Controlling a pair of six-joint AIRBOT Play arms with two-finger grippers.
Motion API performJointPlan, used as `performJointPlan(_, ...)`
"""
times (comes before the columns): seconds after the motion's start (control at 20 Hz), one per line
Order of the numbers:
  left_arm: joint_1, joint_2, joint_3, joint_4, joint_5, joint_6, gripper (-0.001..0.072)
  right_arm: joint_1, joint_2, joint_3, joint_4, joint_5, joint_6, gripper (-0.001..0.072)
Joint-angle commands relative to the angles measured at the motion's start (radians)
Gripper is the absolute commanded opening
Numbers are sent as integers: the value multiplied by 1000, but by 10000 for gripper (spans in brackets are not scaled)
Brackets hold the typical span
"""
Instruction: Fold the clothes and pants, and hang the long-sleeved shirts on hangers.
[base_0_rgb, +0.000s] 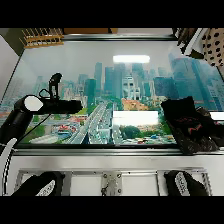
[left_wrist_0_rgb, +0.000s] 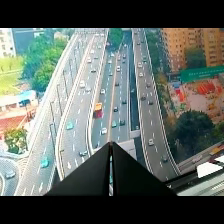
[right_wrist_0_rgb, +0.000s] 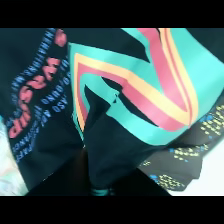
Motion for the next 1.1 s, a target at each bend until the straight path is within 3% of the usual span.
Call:
performJointPlan(0.0, 0, 0, 0, 1, 0, 0, 8, -1, 35, -38, -50, 80, -6, 322)
performJointPlan(0.05, 0, 0, 0, 1, 0, 0, 8, -2, 42, -36, -60, 102, -43, 567)
performJointPlan(0.1, 0, 0, 0, 0, 0, 0, 8, -2, 56, -30, -80, 112, -86, 625)
performJointPlan(0.3, 0, 0, 0, 0, 0, 0, 8, 11, 215, 49, -38, 39, -291, 623)
performJointPlan(0.5, 0, 0, 0, 1, 1, 0, 8, 129, 354, 56, 299, -63, -469, 623)
performJointPlan(0.65, 0, 0, 0, 1, 2, 0, 8, 280, 318, 55, 408, -63, -555, 622)
performJointPlan(0.7, 0, 0, 0, 0, 0, 0, 8, 334, 296, 55, 408, -65, -571, 591)
performJointPlan(0.75, 0, 0, 0, 0, 0, 0, 8, 388, 269, 55, 408, -65, -581, 486)
performJointPlan(0.9, 0, 0, 0, 0, 1, 0, 8, 504, 192, 55, 409, -65, -581, 75)
performJointPlan(0.95, 0, 0, 0, 1, 1, 0, 8, 527, 171, 55, 409, -65, -580, 7)
performJointPlan(1.05, 0, 0, 0, 0, 2, 0, 8, 550, 138, 55, 409, -46, -580, 13)
